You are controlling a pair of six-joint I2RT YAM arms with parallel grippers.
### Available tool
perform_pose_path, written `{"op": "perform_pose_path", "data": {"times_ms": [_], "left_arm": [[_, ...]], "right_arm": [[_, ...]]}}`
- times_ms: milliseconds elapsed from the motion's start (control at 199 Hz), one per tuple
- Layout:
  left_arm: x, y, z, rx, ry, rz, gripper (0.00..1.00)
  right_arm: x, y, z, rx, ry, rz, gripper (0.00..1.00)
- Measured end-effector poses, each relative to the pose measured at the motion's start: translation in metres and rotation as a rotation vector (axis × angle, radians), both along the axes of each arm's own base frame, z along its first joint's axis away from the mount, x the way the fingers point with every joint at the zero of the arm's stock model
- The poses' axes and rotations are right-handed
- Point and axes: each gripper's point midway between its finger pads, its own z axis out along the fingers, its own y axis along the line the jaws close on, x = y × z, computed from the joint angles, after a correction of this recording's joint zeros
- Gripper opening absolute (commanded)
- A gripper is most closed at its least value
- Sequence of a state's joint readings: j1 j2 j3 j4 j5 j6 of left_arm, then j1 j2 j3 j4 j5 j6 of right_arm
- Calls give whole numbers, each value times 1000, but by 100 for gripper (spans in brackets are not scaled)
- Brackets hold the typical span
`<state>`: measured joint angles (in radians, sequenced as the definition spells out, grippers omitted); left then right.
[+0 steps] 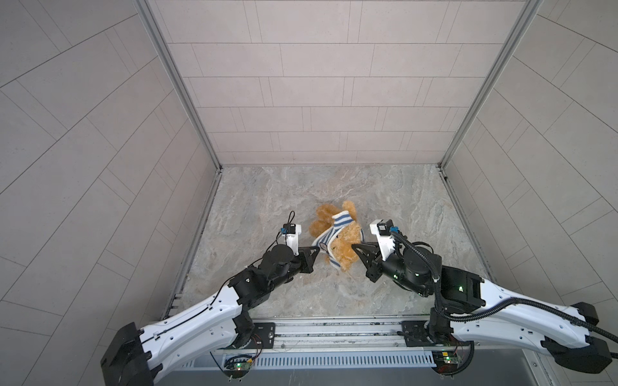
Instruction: Dress the teddy bear
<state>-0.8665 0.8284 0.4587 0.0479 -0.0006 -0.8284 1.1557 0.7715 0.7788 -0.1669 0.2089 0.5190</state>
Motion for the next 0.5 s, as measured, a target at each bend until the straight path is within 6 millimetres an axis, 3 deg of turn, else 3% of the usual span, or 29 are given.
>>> {"op": "perform_pose_path", "data": {"times_ms": [502], "left_arm": [[5, -3, -21, 100, 69, 12, 0]], "right_arm": [[0, -7, -16, -24, 12, -17, 0]]}}
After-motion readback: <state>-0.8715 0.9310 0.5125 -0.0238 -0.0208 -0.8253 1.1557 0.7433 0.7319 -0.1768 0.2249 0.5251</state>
